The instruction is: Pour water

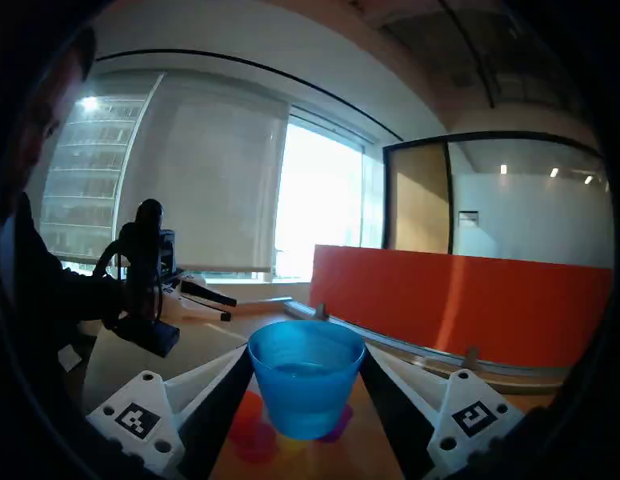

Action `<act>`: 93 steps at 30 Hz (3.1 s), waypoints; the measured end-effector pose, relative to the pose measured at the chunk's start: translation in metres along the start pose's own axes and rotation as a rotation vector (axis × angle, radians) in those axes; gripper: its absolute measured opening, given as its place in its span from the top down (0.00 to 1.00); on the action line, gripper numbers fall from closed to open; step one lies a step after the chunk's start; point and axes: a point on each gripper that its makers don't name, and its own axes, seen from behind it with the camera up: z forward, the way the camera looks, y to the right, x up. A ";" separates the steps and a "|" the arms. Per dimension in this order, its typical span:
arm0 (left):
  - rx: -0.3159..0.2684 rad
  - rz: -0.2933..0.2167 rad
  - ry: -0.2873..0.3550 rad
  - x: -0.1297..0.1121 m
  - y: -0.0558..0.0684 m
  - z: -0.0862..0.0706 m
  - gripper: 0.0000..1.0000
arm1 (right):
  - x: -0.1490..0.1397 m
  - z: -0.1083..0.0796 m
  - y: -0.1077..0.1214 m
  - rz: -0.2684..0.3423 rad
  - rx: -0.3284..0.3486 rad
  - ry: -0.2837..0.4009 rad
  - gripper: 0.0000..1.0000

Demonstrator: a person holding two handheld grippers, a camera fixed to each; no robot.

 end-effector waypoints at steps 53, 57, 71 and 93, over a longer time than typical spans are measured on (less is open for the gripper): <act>-0.195 0.114 -0.255 -0.070 0.020 0.073 0.13 | 0.004 -0.013 0.010 -0.019 0.004 -0.028 0.09; -0.210 0.123 -0.279 -0.076 0.025 0.077 0.13 | 0.002 -0.013 0.011 -0.017 0.004 -0.029 0.09; -0.241 0.152 -0.358 -0.101 0.032 0.096 0.13 | -0.002 -0.015 0.018 -0.011 0.001 -0.029 0.09; -0.286 0.189 -0.438 -0.124 0.043 0.111 0.13 | -0.010 -0.014 0.022 -0.008 0.004 -0.041 0.09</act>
